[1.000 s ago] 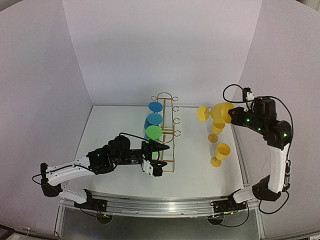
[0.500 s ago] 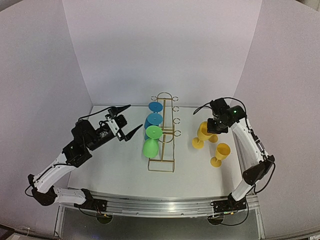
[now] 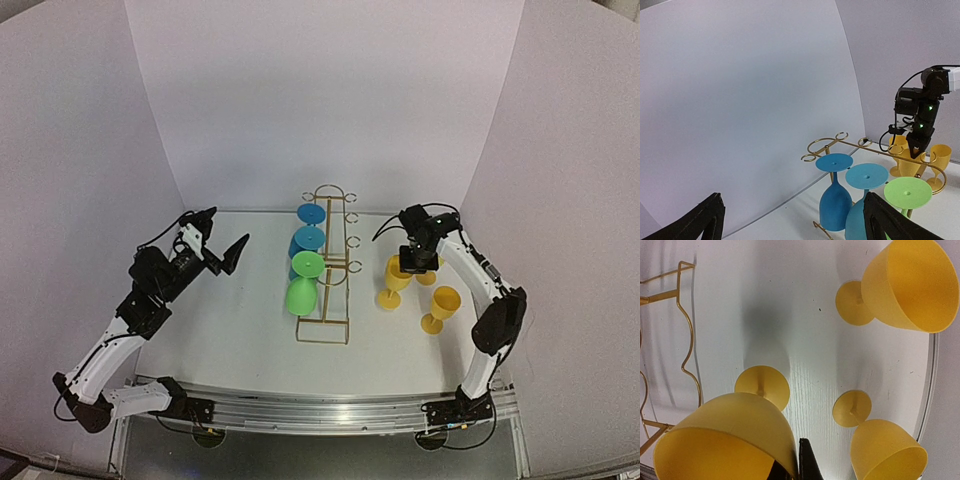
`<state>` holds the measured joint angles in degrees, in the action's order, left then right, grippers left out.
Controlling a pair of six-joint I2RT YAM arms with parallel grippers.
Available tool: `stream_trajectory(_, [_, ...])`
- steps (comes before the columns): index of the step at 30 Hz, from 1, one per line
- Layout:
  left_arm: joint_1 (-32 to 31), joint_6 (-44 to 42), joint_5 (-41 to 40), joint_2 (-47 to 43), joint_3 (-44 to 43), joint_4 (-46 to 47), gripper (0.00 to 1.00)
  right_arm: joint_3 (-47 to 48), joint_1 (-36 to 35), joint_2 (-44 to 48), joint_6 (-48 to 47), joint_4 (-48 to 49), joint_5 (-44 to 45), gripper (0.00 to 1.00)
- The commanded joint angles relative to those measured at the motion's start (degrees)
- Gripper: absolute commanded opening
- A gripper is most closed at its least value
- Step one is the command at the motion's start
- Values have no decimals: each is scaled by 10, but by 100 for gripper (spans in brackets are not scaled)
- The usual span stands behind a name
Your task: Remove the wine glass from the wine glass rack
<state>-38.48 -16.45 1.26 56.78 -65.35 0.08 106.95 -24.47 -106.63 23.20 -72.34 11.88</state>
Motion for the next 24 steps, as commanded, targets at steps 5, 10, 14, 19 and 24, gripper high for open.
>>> stream_trajectory(5, [18,25,-7,-24,15,23,96,-13,0,-24,-2,48,12,0])
stream_trajectory(10, [19,21,-7,-23,16,24,96,-30,1,-27,-6,53,29,0])
stream_trajectory(14, [19,18,-7,-21,17,27,95,-53,1,-22,-4,62,28,0])
stream_trajectory(19, [20,16,-5,-21,20,31,95,-90,3,-14,4,90,23,0])
stream_trajectory(24, [20,14,-2,-20,17,31,95,-109,3,-5,9,99,41,0])
